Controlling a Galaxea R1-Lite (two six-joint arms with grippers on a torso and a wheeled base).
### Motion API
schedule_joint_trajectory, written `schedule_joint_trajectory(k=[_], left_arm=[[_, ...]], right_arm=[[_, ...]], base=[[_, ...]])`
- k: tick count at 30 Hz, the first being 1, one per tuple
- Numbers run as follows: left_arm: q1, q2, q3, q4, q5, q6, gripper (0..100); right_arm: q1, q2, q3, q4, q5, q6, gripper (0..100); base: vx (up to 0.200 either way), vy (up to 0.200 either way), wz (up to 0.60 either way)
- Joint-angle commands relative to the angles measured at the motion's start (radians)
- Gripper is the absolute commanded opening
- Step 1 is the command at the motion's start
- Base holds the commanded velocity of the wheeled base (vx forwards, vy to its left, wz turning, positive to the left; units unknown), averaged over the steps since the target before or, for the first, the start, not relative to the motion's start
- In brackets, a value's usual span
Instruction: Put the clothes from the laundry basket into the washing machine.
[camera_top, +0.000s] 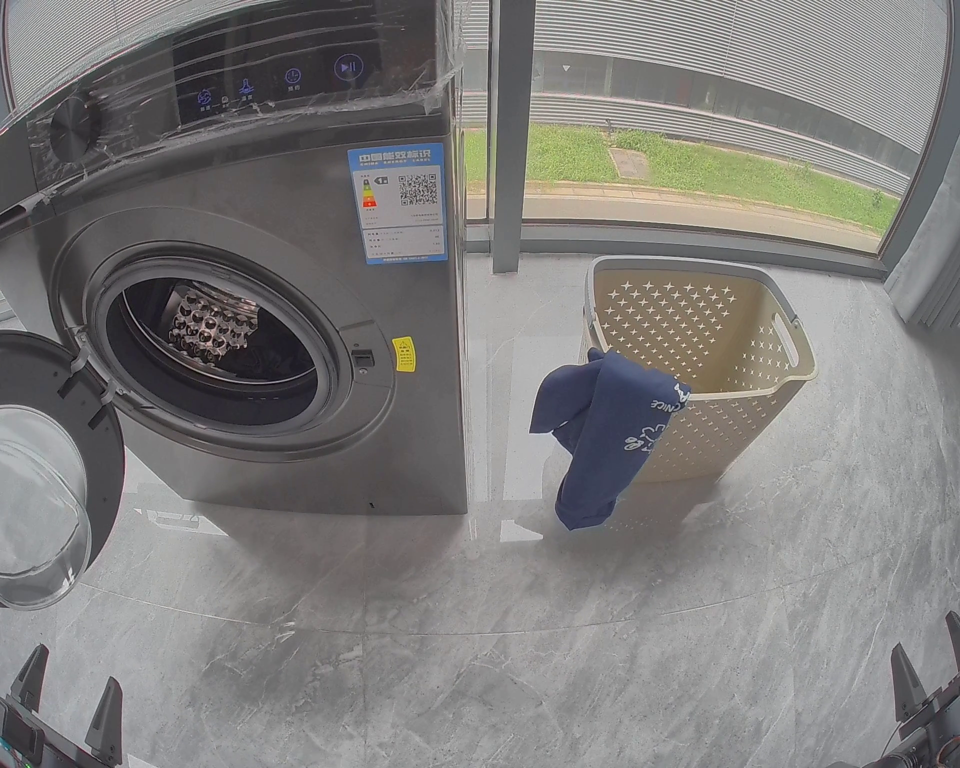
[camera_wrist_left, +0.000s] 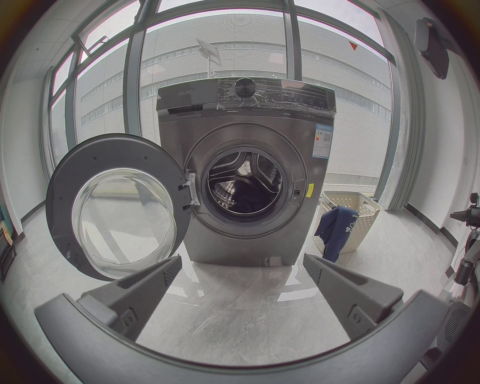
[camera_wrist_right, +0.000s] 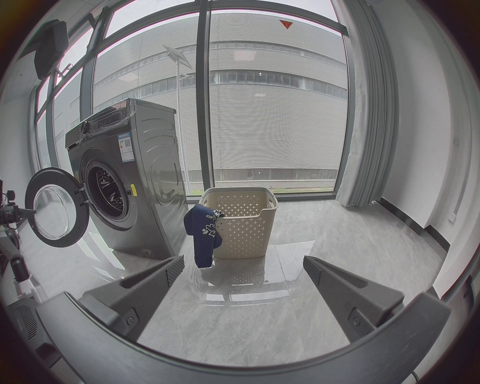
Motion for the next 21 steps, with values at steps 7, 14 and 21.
schedule_joint_trajectory(k=[7,14,21], left_arm=[[0.0,-0.006,0.016,0.0,0.001,-0.001,100],[0.0,-0.006,0.016,0.0,0.001,-0.002,100],[0.0,-0.006,0.016,0.0,0.001,-0.002,100]], right_arm=[[-0.001,-0.006,0.018,-0.001,0.0,0.0,100],[0.0,-0.006,0.018,-0.001,0.0,0.0,100],[-0.001,-0.006,0.018,-0.001,0.0,0.0,100]], base=[[0.0,0.0,0.0],[0.0,-0.171,0.0],[0.0,-0.2,0.0]])
